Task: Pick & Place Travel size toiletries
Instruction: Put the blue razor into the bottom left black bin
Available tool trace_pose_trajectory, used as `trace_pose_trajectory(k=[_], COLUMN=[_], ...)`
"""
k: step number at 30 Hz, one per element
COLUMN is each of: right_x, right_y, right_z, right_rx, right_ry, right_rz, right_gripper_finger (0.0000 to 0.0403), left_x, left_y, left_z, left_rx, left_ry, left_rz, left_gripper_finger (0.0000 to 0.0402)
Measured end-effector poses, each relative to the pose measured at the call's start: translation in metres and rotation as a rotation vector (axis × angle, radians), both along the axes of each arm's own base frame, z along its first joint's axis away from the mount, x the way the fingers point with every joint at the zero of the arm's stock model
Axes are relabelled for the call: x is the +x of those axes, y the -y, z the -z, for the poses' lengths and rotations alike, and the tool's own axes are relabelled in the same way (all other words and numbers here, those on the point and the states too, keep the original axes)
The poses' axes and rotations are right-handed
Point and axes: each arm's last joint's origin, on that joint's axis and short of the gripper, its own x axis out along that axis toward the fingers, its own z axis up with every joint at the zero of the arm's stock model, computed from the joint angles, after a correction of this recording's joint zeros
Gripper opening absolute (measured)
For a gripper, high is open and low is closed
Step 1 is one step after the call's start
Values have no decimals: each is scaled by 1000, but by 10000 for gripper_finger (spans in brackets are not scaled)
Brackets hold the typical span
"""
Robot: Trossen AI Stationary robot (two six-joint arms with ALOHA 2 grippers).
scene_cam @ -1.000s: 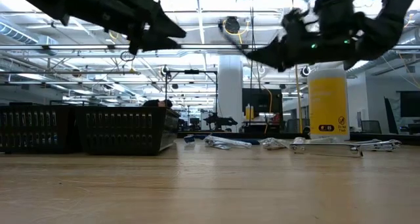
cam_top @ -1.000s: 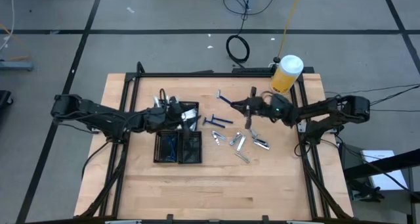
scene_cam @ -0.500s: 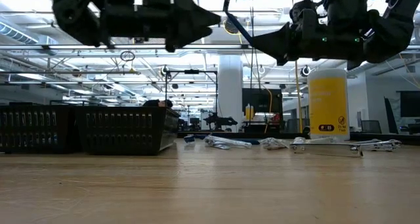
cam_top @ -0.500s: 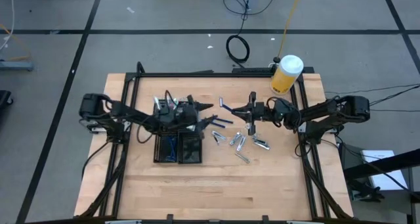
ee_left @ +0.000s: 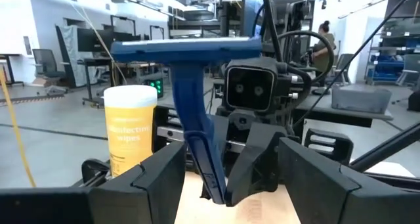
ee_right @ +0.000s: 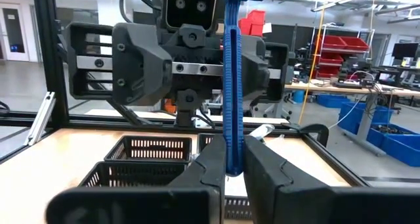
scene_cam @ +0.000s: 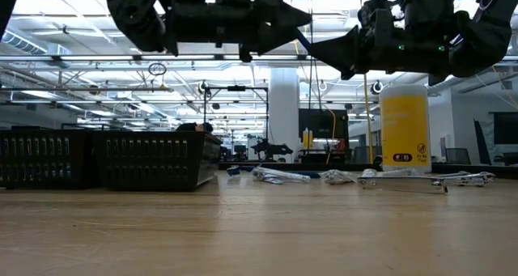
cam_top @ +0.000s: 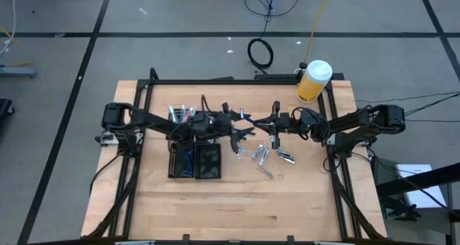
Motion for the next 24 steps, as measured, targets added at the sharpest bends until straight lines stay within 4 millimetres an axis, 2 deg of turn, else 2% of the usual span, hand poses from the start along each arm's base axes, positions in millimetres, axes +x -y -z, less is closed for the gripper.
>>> trace_pose_trajectory(k=[8, 11, 14, 18, 24], right_x=[0, 0, 0, 1, 1], right_y=[0, 0, 0, 0, 0], right_z=[1, 2, 2, 4, 6], right_rx=[-13, -15, -15, -17, 4], right_ry=[-15, -18, -21, -45, -65], right_rz=[-1, -1, -1, 0, 7], right_gripper_finger=[21, 21, 21, 23, 77], left_x=[1, 1, 1, 1, 1], left_y=[0, -1, -2, -3, -4], left_z=[1, 2, 3, 3, 3], left_rx=[-2, 1, -1, -2, 46], left_ry=[-13, -31, -35, -35, -43], left_rz=[0, -2, -7, -11, -17], left_gripper_finger=[237, 221, 184, 115, 18])
